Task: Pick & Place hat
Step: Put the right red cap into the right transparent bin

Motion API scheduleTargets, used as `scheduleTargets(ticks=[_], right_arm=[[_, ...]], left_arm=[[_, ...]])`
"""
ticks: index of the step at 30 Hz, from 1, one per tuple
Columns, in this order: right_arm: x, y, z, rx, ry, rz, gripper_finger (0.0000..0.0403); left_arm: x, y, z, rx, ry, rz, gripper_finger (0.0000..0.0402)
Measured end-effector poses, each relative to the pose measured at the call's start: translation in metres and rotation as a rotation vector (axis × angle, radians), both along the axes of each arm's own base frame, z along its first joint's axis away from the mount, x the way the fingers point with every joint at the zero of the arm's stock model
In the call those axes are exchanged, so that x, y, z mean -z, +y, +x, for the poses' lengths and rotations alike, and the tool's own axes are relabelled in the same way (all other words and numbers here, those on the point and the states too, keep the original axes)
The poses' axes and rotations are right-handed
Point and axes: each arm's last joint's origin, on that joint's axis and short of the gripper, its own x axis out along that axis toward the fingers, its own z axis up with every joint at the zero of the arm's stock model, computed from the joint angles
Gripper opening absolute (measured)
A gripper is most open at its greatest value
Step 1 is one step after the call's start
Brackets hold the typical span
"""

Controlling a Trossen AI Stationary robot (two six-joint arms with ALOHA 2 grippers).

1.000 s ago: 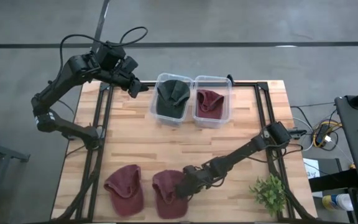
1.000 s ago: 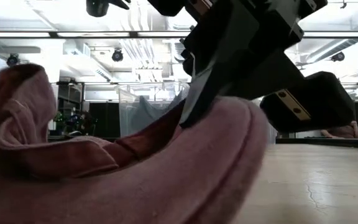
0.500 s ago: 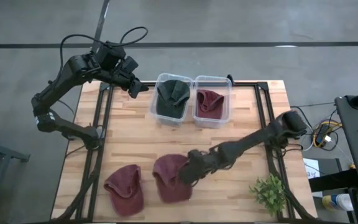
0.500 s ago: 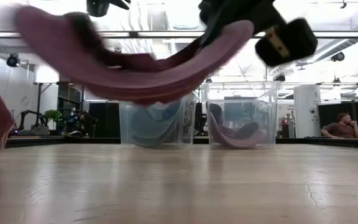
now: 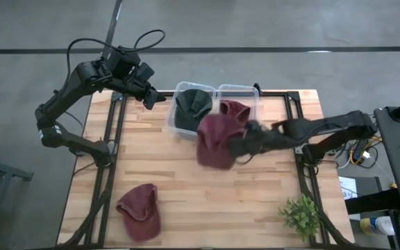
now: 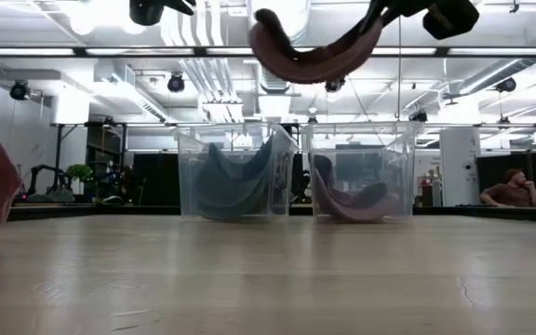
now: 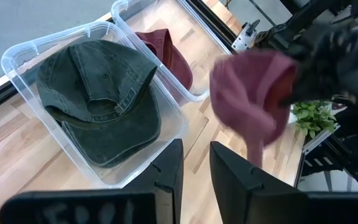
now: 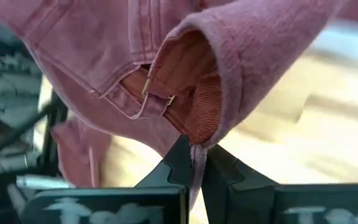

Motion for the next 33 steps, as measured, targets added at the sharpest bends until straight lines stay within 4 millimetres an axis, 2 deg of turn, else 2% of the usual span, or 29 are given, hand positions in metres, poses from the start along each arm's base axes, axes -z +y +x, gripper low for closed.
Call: scheduleTargets(ticks=[7, 19, 24, 33], right_arm=[[-0.024, -0.041, -0.028, 0.051, -0.05, -0.088, 0.0013], [-0.041, -0.101, -0.07, 0.083, -0.021, -0.205, 0.0013], [-0.039, -0.118, -0.074, 0.077, 0.014, -0.238, 0.0013], [-0.025, -0.143, -0.069, 0.102, 0.11, -0.216, 0.0013]], left_arm=[[0.0, 0.0, 0.0, 0.0, 0.0, 0.0, 0.0071], [0.0, 0.0, 0.0, -0.018, -0.003, -0.021, 0.0071], [0.002, 0.002, 0.002, -0.029, 0.011, -0.019, 0.0071], [0.004, 0.003, 0.005, -0.035, 0.021, -0.025, 0.0071]])
